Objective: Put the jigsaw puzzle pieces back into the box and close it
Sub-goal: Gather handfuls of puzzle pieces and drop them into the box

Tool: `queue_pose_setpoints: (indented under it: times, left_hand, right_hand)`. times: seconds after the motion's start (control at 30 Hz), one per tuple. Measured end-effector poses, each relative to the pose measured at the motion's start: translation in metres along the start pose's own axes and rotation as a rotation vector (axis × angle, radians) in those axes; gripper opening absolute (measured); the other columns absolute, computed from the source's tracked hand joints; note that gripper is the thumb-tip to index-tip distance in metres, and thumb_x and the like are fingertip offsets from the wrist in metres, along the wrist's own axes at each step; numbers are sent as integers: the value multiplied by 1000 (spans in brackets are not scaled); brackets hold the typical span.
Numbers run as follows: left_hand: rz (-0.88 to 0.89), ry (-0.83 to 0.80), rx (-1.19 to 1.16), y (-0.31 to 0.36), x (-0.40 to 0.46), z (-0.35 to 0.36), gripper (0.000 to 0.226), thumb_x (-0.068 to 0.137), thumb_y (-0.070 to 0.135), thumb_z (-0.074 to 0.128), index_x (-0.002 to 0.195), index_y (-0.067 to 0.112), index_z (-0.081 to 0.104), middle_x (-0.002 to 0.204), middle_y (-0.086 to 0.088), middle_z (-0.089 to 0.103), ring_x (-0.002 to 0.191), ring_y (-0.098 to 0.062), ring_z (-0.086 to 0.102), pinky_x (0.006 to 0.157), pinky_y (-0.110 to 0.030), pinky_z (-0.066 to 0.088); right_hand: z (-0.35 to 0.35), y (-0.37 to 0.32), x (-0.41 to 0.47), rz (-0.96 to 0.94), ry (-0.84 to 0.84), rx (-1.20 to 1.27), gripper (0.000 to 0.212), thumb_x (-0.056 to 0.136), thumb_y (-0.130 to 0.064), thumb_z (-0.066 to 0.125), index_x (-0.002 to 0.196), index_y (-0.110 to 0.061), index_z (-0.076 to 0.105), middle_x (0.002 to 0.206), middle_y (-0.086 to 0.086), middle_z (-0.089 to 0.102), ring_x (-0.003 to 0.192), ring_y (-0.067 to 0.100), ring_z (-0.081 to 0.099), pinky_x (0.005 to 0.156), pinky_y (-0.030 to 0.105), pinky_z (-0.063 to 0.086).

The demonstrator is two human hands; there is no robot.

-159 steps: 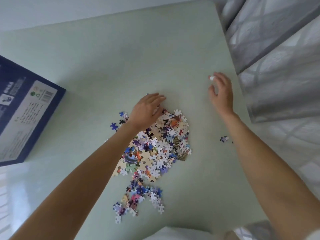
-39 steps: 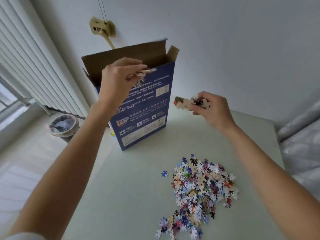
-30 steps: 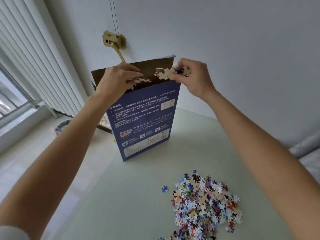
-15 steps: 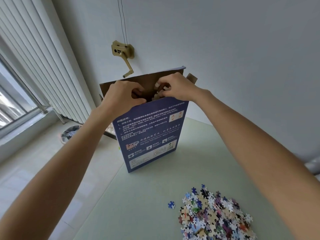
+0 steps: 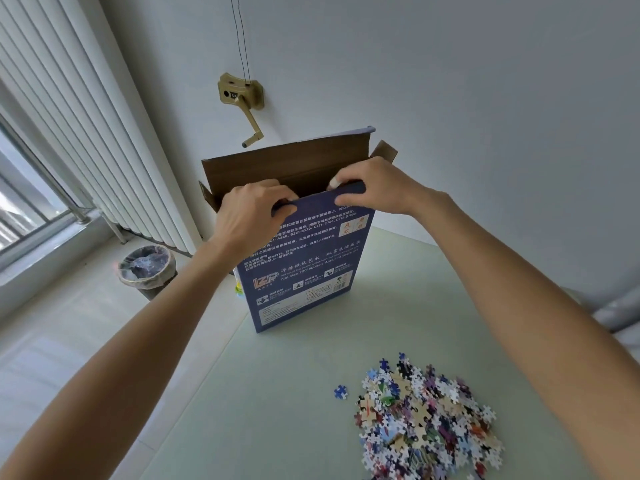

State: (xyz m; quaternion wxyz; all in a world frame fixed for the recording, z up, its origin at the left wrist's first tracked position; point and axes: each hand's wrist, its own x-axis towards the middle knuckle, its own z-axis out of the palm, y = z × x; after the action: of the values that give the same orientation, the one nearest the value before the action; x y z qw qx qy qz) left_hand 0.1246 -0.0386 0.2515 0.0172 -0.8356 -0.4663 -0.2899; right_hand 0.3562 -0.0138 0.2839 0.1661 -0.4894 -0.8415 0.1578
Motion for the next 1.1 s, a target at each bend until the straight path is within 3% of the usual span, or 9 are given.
queue_pose_setpoints:
  times: [0.1,0.27,0.53,0.8,0.93,1.1]
  left_hand:
    - [59,13,-15,14,1,5,15,89,20,61,101,17,70,95,1,69,79,-20,65,65,-34,54]
    - [172,55,-40,43,9,14,14,88,19,62,99,16,71,92,1,69,80,-20,65,64,-31,52]
    - [252,62,-109,73,13,29,14,86,16,65,97,14,73,90,-1,71,79,-18,66,65,-24,47]
    - [231,-27,-136,84,10,27,28,88,23,63,116,22,65,102,3,69,90,-15,65,70,-23,46]
    - [223,-20,-94,90,5,25,41,88,26,61,129,24,53,107,5,68,99,-17,62,73,-32,52]
    - [218,10,-62,95,4,23,42,91,29,56,133,23,49,111,3,67,102,-19,61,74,-30,49]
  right_hand:
    - [1,9,-26,28,78,8,20,91,-17,58,110,-15,63,114,1,64,103,14,58,72,15,45]
    - [-9,21,-63,76,218,-62,24,90,-19,59,113,-14,63,114,4,64,103,19,60,74,20,49]
    - [-21,32,-107,161,228,-79,24,90,-20,59,114,-16,63,115,3,64,103,18,60,77,28,53]
    - [-15,29,-130,185,302,-42,31,90,-18,59,121,-16,60,122,0,62,112,14,56,83,27,53]
    - [-14,24,-131,154,379,-114,32,89,-21,61,120,-16,60,122,1,62,113,15,55,83,23,48]
    - [-12,19,-131,110,411,-251,32,91,-24,58,122,-15,59,121,3,62,114,16,54,85,26,46]
